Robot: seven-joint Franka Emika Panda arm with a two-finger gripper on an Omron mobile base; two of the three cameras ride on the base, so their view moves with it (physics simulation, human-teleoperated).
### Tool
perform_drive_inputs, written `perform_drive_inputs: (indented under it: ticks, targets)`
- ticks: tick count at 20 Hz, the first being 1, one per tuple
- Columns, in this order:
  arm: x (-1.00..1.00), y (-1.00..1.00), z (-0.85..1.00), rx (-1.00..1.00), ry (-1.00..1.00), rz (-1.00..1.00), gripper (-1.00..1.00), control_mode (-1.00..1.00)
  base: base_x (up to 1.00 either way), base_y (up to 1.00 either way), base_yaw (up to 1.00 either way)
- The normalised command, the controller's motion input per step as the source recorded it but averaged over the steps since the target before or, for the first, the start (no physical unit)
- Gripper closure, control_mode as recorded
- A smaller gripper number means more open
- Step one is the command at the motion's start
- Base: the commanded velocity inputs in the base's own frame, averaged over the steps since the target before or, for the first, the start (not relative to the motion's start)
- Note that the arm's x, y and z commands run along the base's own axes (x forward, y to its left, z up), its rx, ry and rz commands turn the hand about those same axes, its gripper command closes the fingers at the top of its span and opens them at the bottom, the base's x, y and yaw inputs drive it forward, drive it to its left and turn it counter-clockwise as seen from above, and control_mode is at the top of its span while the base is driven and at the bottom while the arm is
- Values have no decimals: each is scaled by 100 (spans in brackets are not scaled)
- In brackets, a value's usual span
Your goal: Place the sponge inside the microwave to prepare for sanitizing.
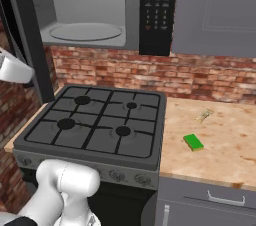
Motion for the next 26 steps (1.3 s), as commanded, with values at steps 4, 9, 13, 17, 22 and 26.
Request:
perform_drive_inputs:
  ticks: [4,9,13,17,22,26]
  targets:
    - [-21,0,-2,19,-5,35,-100,-100,0,0,0]
    - [-8,3,-1,21,-7,30,-100,-100,0,0,0]
    - [-8,0,11,15,-4,23,-100,-100,0,0,0]
    - [-14,0,16,16,-4,16,-100,-100,0,0,0]
    - [-34,-14,5,8,-1,4,-100,-100,0,0,0]
    - [-33,-26,0,3,-1,0,-100,-100,0,0,0]
